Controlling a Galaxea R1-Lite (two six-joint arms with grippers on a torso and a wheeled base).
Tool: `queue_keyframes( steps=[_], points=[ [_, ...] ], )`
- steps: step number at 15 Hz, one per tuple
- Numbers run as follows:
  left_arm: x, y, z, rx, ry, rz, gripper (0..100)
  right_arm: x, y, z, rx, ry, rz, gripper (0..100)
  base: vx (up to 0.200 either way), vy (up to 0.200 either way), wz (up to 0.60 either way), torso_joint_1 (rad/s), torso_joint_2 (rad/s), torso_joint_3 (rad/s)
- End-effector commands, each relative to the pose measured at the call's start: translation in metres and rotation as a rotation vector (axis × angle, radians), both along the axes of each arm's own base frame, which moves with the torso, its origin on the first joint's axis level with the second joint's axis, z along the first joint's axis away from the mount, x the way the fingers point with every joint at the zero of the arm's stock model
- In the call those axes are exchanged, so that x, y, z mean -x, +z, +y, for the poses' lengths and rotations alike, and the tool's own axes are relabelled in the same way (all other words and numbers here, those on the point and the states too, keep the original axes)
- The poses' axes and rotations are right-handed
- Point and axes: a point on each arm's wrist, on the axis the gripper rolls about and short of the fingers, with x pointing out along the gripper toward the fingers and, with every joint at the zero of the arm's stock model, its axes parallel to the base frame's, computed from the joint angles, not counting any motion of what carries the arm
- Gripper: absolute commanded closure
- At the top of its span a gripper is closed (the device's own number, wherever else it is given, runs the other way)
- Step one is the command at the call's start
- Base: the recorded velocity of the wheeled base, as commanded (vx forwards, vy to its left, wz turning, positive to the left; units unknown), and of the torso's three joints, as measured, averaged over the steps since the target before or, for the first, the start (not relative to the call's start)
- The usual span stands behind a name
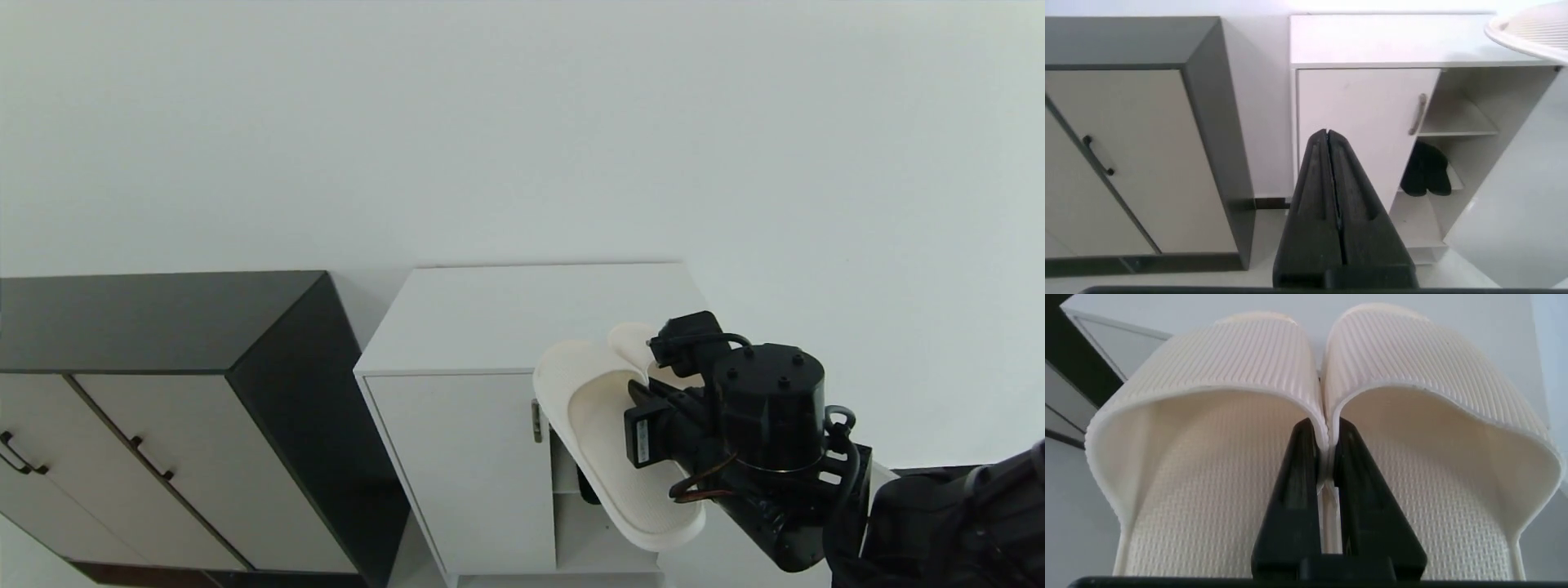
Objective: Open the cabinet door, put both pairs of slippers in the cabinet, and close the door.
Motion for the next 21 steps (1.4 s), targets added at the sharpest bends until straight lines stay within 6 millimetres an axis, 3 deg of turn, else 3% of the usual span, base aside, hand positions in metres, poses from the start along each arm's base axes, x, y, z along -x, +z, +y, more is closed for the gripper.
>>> queue_keyframes(
  steps=[1, 6, 11, 16, 21],
  points=[
    [0.0, 0.0, 0.0, 0.001, 0.0, 0.002, 100, 0.001, 0.0, 0.0, 0.0, 0.002, -0.001, 100, 0.0, 0.0, 0.0, 0.0, 0.0, 0.0],
    [0.0, 0.0, 0.0, 0.002, 0.0, 0.002, 100, 0.009, -0.004, -0.01, 0.01, 0.004, -0.029, 100, 0.0, 0.0, 0.0, 0.0, 0.0, 0.0],
    [0.0, 0.0, 0.0, 0.002, 0.0, 0.002, 100, 0.033, -0.005, -0.031, 0.038, 0.023, -0.015, 100, 0.0, 0.0, 0.0, 0.0, 0.0, 0.0],
    [0.0, 0.0, 0.0, 0.002, 0.0, 0.002, 100, 0.029, -0.011, -0.026, 0.031, 0.023, -0.018, 100, 0.0, 0.0, 0.0, 0.0, 0.0, 0.0],
    [0.0, 0.0, 0.0, 0.002, 0.0, 0.002, 100, 0.029, -0.013, -0.027, 0.036, 0.022, -0.012, 100, 0.0, 0.0, 0.0, -0.138, 0.32, 0.17]
  ],
)
